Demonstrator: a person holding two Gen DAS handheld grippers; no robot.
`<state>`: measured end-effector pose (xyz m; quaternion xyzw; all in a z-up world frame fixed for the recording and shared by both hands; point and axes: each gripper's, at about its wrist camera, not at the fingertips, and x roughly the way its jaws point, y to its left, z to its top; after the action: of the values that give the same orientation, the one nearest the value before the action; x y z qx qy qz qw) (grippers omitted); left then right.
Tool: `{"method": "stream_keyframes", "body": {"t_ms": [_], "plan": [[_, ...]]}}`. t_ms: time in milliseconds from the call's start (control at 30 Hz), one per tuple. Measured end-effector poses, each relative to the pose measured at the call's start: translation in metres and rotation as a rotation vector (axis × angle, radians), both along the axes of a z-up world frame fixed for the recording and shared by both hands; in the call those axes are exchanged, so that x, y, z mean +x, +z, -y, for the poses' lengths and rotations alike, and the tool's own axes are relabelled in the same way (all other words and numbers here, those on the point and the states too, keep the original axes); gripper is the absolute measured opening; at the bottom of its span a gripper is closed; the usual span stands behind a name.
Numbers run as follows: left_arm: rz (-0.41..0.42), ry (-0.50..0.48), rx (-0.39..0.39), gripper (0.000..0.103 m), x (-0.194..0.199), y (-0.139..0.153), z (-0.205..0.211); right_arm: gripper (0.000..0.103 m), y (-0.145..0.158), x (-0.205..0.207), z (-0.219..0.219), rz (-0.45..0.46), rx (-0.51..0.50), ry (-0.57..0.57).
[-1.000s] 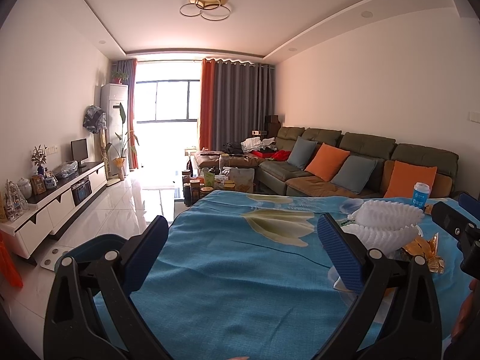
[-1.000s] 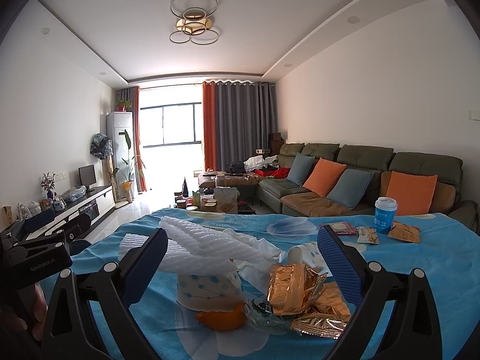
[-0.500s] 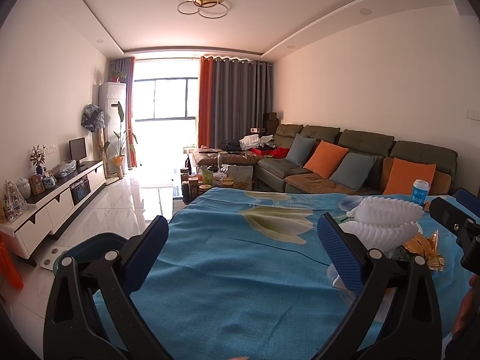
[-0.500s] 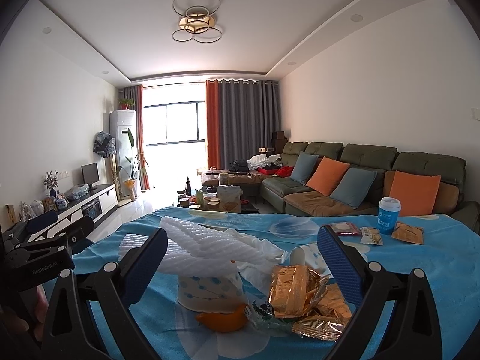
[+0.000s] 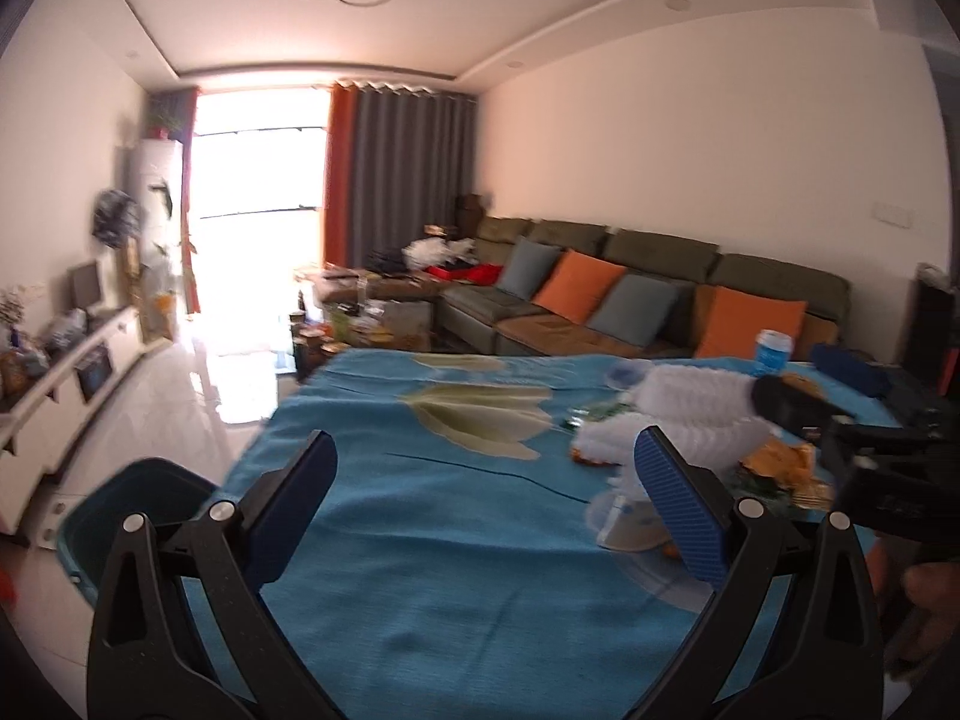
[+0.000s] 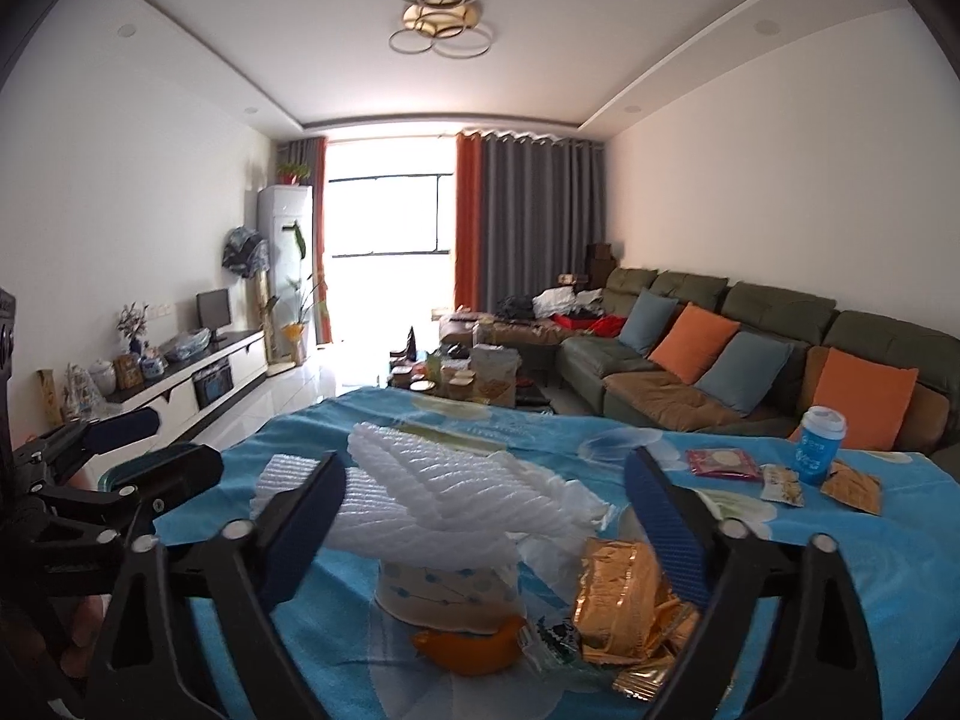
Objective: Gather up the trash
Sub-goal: 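Close both grippers on the white foam fruit net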
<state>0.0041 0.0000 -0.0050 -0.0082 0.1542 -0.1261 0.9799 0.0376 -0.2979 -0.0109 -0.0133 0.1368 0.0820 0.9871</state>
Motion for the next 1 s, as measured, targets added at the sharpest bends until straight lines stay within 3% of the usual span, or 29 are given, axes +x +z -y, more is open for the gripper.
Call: {"method": "stream_keyframes", "body": {"t_ms": [200, 300, 500, 567, 733, 1000], "plan": [[-0.089, -0.166, -0.081, 0.097, 0.013, -0.001, 0.001, 0.060, -0.001, 0.007, -0.007, -0.040, -0.023, 0.073], [-0.172, -0.275, -0.143, 0.080, 0.027, -0.005, 0.004, 0.045, -0.002, 0.009, -0.009, -0.043, -0.050, 0.086], [-0.294, -0.383, -0.220, 0.044, 0.053, -0.020, 0.013, 0.016, -0.002, 0.013, -0.010, -0.074, -0.056, 0.125], [-0.311, -0.411, -0.236, 0.021, 0.058, -0.025, 0.016, 0.010, -0.002, 0.015, -0.007, -0.081, -0.044, 0.135], [-0.311, -0.446, -0.252, 0.010, 0.069, -0.028, 0.021, 0.007, 0.009, 0.016, -0.001, -0.063, -0.021, 0.145], [-0.258, -0.449, -0.278, 0.007, 0.063, -0.010, 0.005, 0.004, 0.024, 0.015, 0.012, -0.036, 0.032, 0.160]]}}
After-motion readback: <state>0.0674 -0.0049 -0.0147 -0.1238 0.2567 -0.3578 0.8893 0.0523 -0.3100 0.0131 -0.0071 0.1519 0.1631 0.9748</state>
